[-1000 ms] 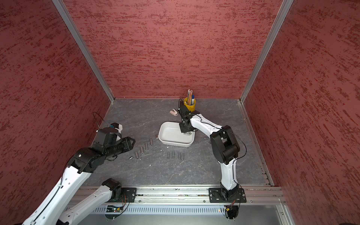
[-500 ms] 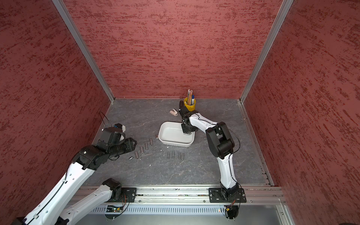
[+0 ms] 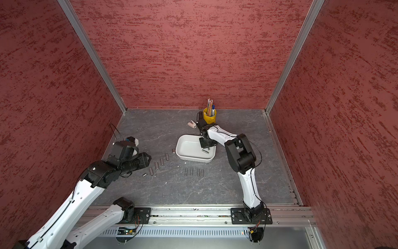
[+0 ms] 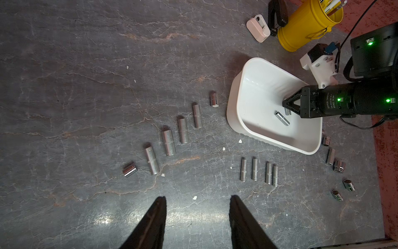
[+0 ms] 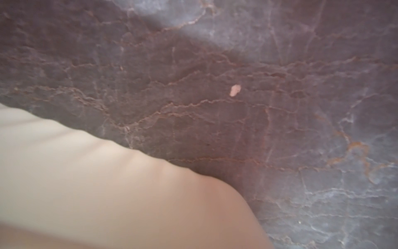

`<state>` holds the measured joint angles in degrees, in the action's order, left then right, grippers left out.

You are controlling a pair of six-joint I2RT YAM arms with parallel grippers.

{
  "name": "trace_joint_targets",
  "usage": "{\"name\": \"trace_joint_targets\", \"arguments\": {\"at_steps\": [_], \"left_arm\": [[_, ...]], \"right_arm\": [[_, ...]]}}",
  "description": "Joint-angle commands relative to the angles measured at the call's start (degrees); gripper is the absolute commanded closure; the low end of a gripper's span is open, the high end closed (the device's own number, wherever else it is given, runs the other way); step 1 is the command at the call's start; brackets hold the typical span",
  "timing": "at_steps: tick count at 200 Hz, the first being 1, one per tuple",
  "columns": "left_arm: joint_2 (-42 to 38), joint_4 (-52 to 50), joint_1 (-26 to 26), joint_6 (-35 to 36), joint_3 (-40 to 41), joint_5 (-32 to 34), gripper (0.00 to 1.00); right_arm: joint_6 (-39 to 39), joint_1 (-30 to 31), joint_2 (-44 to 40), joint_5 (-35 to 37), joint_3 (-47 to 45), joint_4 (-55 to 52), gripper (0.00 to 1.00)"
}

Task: Take out the socket from the storage box
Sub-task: Pick up the socket head from the storage box, then place the socket head at the center of the board.

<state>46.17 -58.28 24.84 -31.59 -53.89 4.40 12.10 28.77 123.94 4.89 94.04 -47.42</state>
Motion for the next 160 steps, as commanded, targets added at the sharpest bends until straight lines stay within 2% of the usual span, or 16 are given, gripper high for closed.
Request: {"name": "trace_joint_targets", "arguments": {"at_steps": [1, 53, 85, 127, 160], "left_arm": [[-0.19, 0.54, 0.3, 0.57, 0.63, 0.61, 0.5], [0.04, 0.55, 0.69, 0.42, 0.71, 0.62, 0.5], [0.09, 0.54, 0.91, 0.46, 0.79, 0.62, 0.5], [0.02, 0.28, 1.08, 0.22, 0.71, 0.89, 0.5], [0.05, 0.36, 1.59, 0.05, 0.71, 1.07, 0.5]], "right_arm": [[1.54, -0.12, -0.1, -2.43, 0.4, -0.37, 0.87], [5.27, -0.12, -8.82, -5.44, -0.01, -0.87, 0.91], [7.85, -0.12, -16.87, -6.75, -3.56, -1.59, 0.92], [12.1, -0.04, -30.27, -10.6, -13.86, -3.11, 0.92], [14.75, 0.05, -44.04, -12.04, -26.43, -2.94, 0.92]]}}
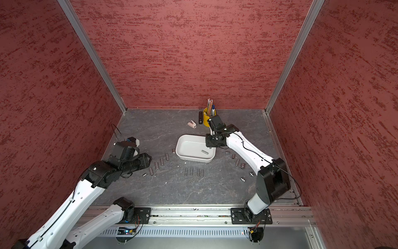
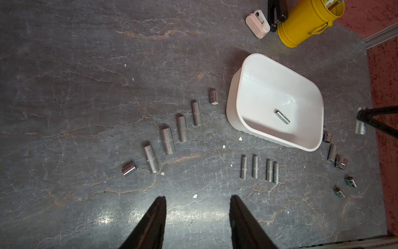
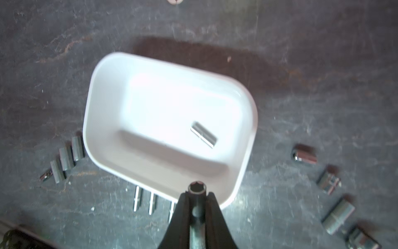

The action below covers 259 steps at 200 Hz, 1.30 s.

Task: Take out the socket from the storage box
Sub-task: Place the socket head at the center of the board.

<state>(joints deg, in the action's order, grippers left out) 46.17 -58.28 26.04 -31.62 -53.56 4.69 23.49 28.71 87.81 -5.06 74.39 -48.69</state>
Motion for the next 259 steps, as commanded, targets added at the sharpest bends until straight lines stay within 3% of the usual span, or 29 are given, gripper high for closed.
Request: {"name": "trace_joint_targets", "arguments": {"at_steps": [1, 38, 82, 141, 173, 259], "left_arm": [[0.05, 0.36, 0.4, 0.11, 0.39, 0.78, 0.5], [0.06, 0.46, 0.5, 0.1, 0.42, 1.03, 0.5], [0.08, 0.3, 0.46, 0.24, 0.39, 1.16, 0.49], [0.12, 0.22, 0.64, 0.24, 0.45, 1.38, 0.49], [0.23, 0.1, 0.65, 0.33, 0.41, 1.49, 0.49], [0.68, 0.26, 0.52, 0.41, 0.3, 1.47, 0.49]], "right_arm": [[3.48, 0.16, -8.31, -2.12, -7.23, -1.58, 0.92], [9.45, 2.57, -18.87, -4.0, -22.81, 1.79, 0.93], [17.36, 7.66, -16.92, -5.48, -33.5, 14.34, 0.93], [22.01, 10.96, -7.04, -5.18, -34.33, 27.47, 0.93], [21.35, 11.17, -2.41, -4.36, -32.38, 27.79, 0.92], [20.56, 11.19, -0.2, -3.21, -33.12, 27.96, 0.85]]}}
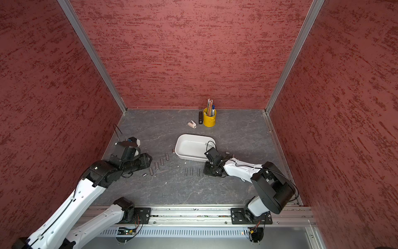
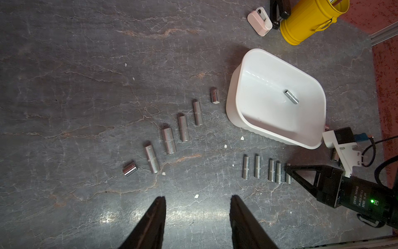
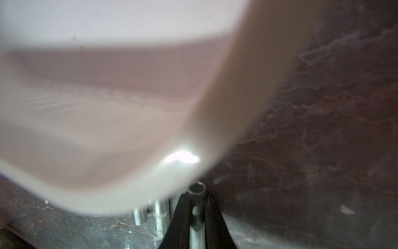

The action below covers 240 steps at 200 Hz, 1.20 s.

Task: Take out the socket from the storage box
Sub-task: Place the socket head at the center of the board.

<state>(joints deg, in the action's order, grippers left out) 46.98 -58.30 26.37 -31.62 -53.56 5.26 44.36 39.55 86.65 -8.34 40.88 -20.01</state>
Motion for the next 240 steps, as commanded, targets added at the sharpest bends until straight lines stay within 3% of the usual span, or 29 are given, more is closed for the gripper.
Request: {"name": "trace_joint_targets", "arguments": {"at_steps": [1, 87, 193, 215, 240], "left_arm": [[-0.18, 0.29, 0.27, 0.41, 0.3, 0.9, 0.49], [-0.13, 0.14, 0.41, 0.33, 0.21, 0.85, 0.49], [0.87, 0.26, 0.88, 0.71, -0.29, 0.15, 0.48], [3.8, 1.97, 0.66, 2.95, -1.73, -2.62, 0.47], [13.68, 4.99, 2.23, 8.09, -6.64, -5.86, 0.47]], "right_arm": [[-0.32, 0.35, 0.96, 0.07, 0.41, -0.77, 0.85], [-0.73, 0.35, -1.9, 0.76, 0.45, -2.77, 0.72], [-2.38, 0.32, -9.53, 1.27, 1.41, -7.0, 0.69], [-5.58, -0.02, -12.32, 3.97, 1.55, -8.61, 0.68], [-10.31, -1.99, -14.36, 8.39, 1.76, -12.04, 0.67]]}}
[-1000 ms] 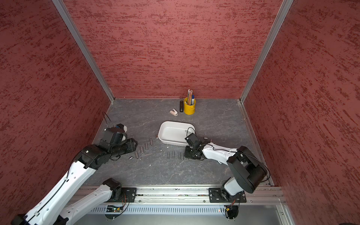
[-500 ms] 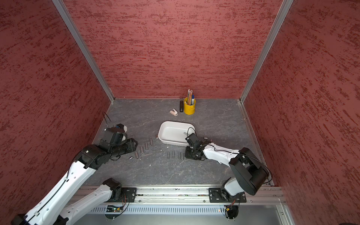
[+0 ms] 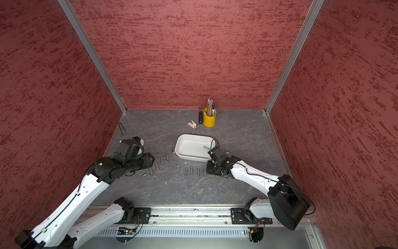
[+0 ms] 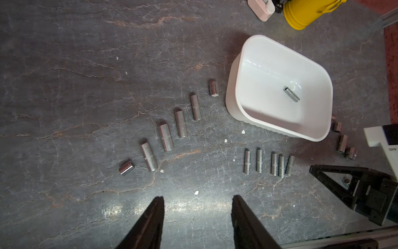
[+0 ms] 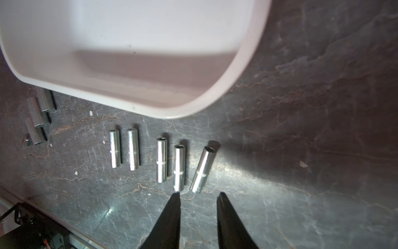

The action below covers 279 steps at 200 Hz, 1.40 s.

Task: Take out the socket from the storage box
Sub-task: Place the socket head at the center of the board, then pick up the socket head from the storage box.

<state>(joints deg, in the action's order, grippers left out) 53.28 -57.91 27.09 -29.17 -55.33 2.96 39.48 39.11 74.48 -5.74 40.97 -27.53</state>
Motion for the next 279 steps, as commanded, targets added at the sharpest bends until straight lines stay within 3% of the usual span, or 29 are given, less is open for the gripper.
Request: {"name": "trace_joint_targets", "arguments": {"at_steps": [1, 51, 96, 126, 162, 200, 279], "left_arm": [[8.03, 4.67, 1.67, 5.89, -5.22, -3.61, 0.47], [34.83, 9.43, 13.53, 22.67, -24.25, -0.98, 0.45], [58.55, 5.68, 16.7, 35.94, -46.52, -7.0, 0.45], [70.84, 0.04, 17.32, 39.04, -59.68, -7.43, 0.46], [79.97, -2.27, 17.41, 42.79, -68.61, -10.31, 0.47], [86.87, -3.43, 17.61, 45.77, -75.87, -9.23, 0.47], [93.04, -1.93, 17.47, 50.39, -78.35, -8.08, 0.52]], "right_arm": [[-5.54, -1.66, -2.34, 5.9, 1.62, -4.67, 0.67], [-9.07, -10.61, -10.01, 4.38, -3.09, -5.65, 0.66], [-10.12, -15.24, -13.67, 1.11, -6.2, -6.37, 0.66], [-10.3, -16.04, -15.65, 0.18, -6.91, -6.68, 0.65], [-11.25, -17.04, -14.03, -1.01, -6.36, -6.21, 0.65], [-11.78, -17.67, -12.25, -2.71, -6.65, -5.28, 0.65], [-11.87, -18.05, -11.81, -3.32, -6.6, -5.23, 0.65]]}}
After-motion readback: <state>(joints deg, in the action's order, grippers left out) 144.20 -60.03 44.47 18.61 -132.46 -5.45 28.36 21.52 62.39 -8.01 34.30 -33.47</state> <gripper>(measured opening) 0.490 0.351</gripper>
